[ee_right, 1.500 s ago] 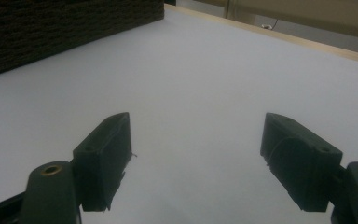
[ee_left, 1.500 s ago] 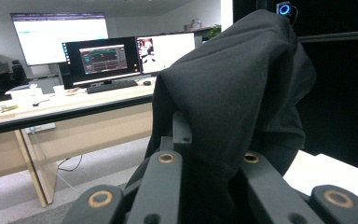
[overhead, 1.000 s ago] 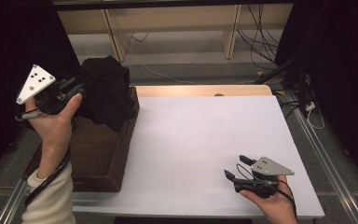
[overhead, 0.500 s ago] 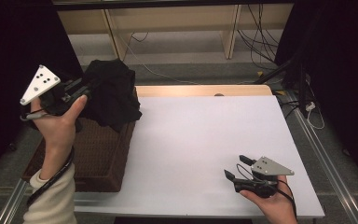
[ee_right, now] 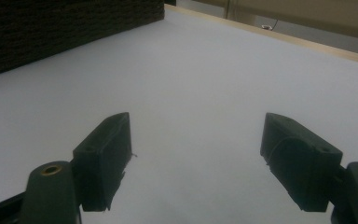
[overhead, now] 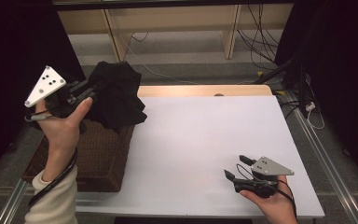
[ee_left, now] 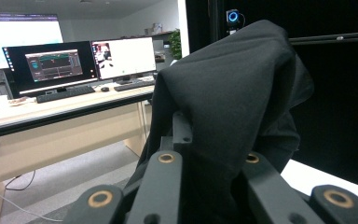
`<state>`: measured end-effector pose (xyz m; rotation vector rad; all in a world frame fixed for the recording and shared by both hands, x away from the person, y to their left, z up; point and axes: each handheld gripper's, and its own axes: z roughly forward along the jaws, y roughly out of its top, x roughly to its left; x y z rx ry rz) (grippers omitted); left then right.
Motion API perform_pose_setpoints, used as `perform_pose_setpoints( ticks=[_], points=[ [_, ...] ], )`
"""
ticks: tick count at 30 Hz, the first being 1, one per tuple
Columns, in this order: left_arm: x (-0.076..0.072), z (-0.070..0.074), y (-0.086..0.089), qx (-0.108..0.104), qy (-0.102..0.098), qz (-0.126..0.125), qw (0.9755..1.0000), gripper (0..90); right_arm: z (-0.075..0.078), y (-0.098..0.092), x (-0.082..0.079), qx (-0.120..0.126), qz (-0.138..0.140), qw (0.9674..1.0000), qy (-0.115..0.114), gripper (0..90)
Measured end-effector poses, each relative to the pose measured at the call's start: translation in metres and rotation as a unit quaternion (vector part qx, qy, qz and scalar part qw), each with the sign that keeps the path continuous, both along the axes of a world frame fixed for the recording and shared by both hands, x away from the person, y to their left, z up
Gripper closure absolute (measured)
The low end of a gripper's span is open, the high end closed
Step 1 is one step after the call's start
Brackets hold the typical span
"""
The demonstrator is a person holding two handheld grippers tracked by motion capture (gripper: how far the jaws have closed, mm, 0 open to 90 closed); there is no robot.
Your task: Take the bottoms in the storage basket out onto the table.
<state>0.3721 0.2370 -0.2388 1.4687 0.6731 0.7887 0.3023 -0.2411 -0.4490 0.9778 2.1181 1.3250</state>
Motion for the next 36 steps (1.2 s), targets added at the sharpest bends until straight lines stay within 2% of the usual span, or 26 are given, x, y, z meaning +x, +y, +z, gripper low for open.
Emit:
perform_pose_setpoints(
  ticks=[15, 36],
  points=[
    [-0.005, 0.002, -0.009, 0.006, -0.004, -0.017, 0.9998, 84.8, 0.0, 0.0, 0.0, 0.0, 0.0, 1.0, 0.0, 25.4],
    [-0.006, 0.001, -0.015, 0.01, -0.004, -0.027, 0.9996, 84.8, 0.0, 0.0, 0.0, 0.0, 0.0, 1.0, -0.001, 25.4]
  ],
)
